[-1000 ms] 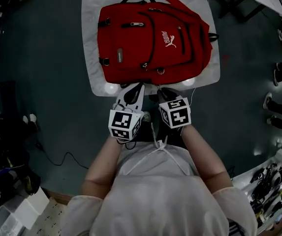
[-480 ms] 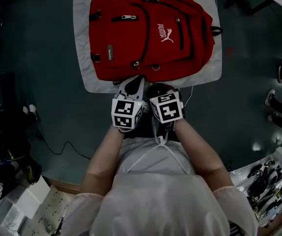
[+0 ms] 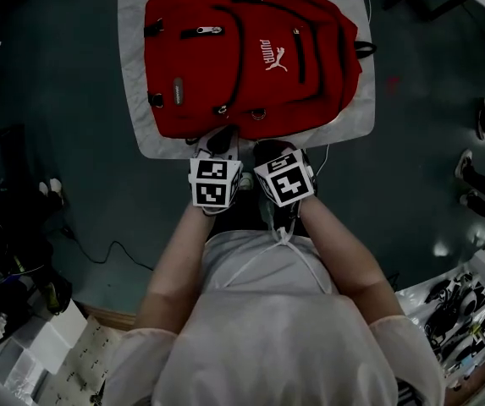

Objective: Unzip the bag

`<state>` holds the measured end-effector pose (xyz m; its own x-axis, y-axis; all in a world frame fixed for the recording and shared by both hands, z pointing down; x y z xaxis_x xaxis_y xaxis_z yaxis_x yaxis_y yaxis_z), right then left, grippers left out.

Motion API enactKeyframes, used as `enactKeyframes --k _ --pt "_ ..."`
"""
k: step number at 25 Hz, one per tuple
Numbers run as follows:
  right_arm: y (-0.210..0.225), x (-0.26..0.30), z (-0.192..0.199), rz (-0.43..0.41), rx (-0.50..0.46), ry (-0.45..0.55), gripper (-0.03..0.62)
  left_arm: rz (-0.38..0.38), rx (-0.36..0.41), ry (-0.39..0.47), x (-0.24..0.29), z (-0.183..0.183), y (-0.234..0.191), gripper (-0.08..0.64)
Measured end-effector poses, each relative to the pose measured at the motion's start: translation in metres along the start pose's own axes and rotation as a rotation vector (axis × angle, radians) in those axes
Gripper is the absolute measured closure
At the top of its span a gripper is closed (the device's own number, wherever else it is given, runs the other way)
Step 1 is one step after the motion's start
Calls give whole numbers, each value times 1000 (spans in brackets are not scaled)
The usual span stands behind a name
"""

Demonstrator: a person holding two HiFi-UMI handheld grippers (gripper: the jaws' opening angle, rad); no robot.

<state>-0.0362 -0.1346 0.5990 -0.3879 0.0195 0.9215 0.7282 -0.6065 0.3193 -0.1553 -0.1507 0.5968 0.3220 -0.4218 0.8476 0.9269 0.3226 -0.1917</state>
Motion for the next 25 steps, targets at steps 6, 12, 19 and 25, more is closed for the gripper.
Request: enactKeyframes --k 6,12,19,25 --pt "15 -7 6 3 -48 -30 565 -31 11 -12 1 0 0 540" --pt "33 -16 16 17 -63 -55 565 -69 10 12 1 -1 2 540" --pt "60 -29 28 42 -51 -72 565 -94 7 0 2 0 3 540" --pt "81 -39 38 74 -46 -90 565 -111 -1 -6 2 2 5 540"
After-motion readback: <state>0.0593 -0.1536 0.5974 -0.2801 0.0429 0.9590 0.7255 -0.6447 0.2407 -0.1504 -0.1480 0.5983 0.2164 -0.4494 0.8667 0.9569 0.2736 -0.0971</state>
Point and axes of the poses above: the fingertips, and each gripper's own axes: x forward along the fingers, y to its right, z out of its underside, the point moved 7 cm from there along -x, backward along the fingers, and after that the axes turned 15 degrees about -y, right-handed, at the moved point
